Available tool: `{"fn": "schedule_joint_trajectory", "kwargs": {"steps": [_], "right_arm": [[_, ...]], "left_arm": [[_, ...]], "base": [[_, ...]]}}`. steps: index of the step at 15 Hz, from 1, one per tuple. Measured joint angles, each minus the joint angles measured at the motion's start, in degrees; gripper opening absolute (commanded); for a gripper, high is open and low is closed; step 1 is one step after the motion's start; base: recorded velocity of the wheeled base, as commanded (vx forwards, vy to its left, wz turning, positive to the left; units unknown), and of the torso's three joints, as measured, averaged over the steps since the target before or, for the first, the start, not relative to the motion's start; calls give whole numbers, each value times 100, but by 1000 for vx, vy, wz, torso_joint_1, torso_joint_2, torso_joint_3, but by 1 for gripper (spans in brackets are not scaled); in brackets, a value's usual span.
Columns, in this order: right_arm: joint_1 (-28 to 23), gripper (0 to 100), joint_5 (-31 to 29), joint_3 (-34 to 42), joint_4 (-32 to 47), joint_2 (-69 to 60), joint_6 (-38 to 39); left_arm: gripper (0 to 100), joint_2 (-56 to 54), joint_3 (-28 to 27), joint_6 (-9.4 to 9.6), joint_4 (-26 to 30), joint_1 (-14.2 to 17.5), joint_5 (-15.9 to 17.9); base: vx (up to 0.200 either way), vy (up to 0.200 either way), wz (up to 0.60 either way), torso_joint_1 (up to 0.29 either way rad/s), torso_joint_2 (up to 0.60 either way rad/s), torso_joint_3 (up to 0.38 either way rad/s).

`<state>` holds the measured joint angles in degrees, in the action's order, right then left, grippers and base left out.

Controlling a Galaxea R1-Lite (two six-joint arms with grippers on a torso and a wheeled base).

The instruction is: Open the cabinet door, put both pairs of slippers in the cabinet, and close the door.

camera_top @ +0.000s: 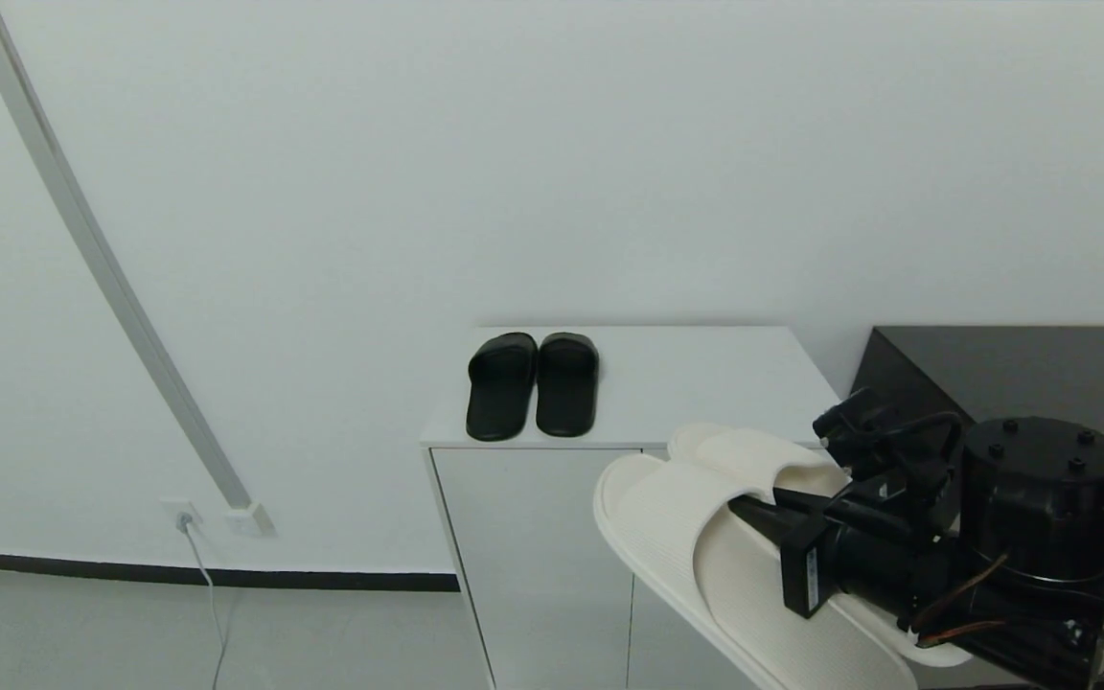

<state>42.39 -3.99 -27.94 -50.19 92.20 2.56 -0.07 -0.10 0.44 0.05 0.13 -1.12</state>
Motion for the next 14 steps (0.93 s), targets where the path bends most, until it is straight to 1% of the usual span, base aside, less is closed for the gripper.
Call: {"fn": "schedule_joint_trajectory", "kwargs": {"steps": [6,13,14], "right_arm": [[-5,0,13,18,-6,0,0],[-6,0,20,33,-4,17,1],[-2,0,20,35,-6,24,0]], "left_arm": [[0,0,0,7,-5,0,-2],[0,0,0,10,2,0,6],[100,0,0,7,2,-2,6]], "base": [[0,0,0,0,0,0],[0,0,0,-140,323,177],[0,0,0,-168,364,203]]}}
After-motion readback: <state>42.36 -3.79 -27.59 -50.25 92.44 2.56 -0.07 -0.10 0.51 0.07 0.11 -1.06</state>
